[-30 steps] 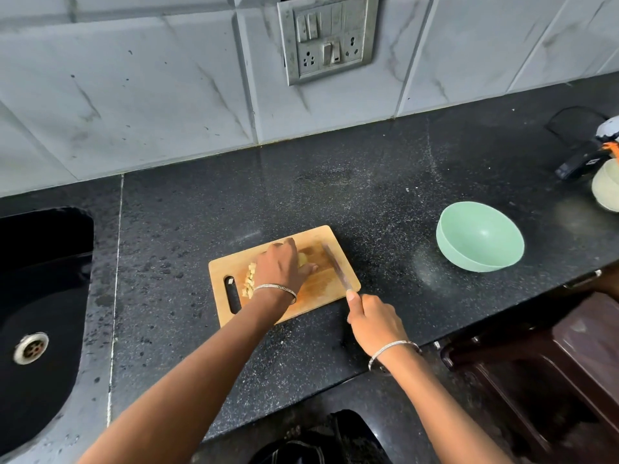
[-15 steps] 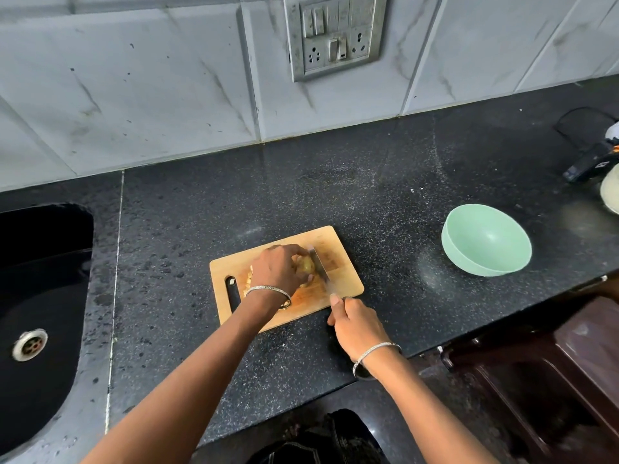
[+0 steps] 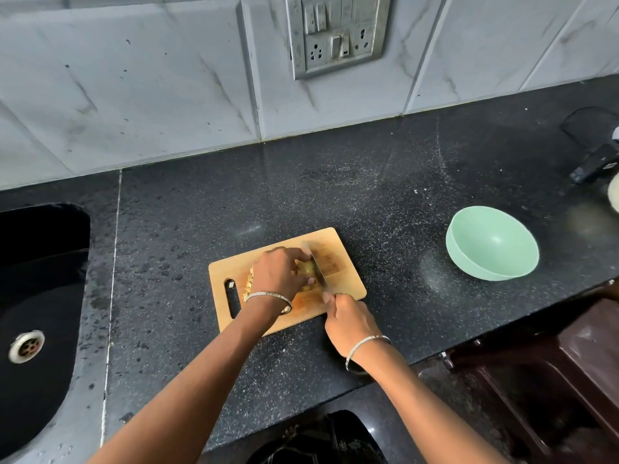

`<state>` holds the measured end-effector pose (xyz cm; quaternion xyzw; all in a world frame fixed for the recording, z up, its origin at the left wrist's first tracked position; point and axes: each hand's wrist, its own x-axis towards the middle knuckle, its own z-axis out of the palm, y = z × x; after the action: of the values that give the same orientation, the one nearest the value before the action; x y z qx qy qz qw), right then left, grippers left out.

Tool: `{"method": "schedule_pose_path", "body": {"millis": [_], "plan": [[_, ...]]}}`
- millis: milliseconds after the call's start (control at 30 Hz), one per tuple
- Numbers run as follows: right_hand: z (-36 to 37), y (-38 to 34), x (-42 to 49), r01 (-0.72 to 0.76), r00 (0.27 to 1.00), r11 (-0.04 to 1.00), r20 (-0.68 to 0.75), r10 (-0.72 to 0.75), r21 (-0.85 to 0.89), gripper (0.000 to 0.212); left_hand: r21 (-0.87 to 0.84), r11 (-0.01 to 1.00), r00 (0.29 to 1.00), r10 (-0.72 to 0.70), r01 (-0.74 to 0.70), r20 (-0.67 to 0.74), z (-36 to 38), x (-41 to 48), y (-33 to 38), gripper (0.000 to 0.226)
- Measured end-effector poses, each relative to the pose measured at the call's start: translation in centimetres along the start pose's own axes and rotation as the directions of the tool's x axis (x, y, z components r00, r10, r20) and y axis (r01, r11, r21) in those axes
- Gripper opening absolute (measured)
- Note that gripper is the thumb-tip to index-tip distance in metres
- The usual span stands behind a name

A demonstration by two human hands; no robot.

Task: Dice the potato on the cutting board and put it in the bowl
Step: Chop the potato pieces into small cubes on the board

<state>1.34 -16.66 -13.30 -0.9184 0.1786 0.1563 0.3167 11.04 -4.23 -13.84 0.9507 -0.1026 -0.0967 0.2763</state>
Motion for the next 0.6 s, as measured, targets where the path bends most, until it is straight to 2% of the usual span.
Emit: {"method": "schedule_pose_path", "body": {"millis": [200,367,600], "plan": [[0.7,-1.6,-0.4,-0.074,0.996,0.987,-0.066,0.065,-0.143,0.040,-0.080,0.996,0.999,-0.044,0.042,-0.026,0.0,-0.1,0.1,0.037],[0.7,-1.1,-1.2,-0.090,0.995,0.984,-0.047,0.084,-0.152,0.037,-0.069,0.995,0.995,-0.079,0.075,-0.060,0.0,-0.4,0.5,0.033],[0.4,0.8,-3.5,-0.094,0.995,0.989,0.027,0.097,-0.112,0.045,-0.029,0.997,0.993,-0.070,0.068,-0.092,0.1,-0.8,1.0,0.033]]}}
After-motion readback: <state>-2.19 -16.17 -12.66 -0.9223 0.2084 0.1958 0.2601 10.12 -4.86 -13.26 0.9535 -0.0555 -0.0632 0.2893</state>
